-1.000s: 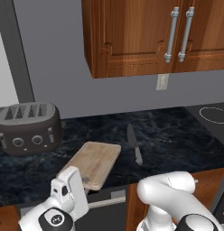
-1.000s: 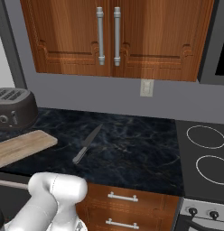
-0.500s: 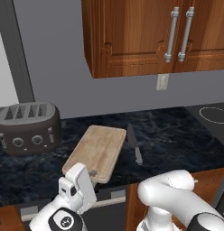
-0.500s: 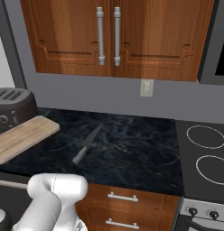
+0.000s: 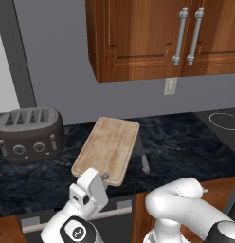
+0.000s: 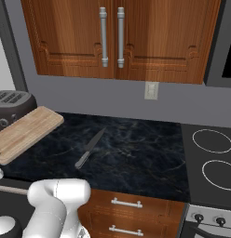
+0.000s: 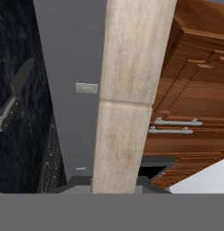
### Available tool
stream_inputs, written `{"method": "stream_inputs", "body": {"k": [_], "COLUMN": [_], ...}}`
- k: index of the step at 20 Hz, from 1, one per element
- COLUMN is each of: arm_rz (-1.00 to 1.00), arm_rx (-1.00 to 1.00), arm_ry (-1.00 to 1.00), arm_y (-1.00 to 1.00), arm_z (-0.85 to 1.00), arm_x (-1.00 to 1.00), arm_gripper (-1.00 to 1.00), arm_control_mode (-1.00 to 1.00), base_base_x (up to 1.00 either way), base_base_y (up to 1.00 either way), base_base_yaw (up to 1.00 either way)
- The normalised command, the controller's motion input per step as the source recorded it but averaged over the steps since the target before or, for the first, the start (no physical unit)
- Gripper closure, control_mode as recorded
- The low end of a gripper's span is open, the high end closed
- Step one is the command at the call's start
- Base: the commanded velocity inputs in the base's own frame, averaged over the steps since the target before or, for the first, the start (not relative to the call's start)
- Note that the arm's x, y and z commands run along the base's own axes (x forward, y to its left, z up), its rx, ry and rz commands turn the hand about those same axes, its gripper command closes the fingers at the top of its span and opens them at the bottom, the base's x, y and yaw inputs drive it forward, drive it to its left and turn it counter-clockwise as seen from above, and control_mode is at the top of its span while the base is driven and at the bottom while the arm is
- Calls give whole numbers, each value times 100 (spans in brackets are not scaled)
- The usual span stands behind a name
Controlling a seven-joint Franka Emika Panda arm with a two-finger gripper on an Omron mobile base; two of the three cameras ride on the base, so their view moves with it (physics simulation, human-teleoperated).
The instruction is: Move the cutting board and knife to the sink. Then move spray from the cabinet to the counter.
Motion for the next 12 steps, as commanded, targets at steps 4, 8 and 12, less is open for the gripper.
{"method": "stream_inputs", "body": {"k": [4,8,12], "arm_rz": [0,0,0], "arm_rx": [0,0,2], "arm_ry": [-2,0,0], "arm_y": [-21,-23,-23], "arm_z": [18,15,14], "arm_x": [-2,0,-3], "arm_gripper": [100,100,100], "arm_control_mode": [-100,-100,-100], "base_base_x": [0,0,0], "base_base_y": [0,0,0], "base_base_yaw": [0,0,0]}}
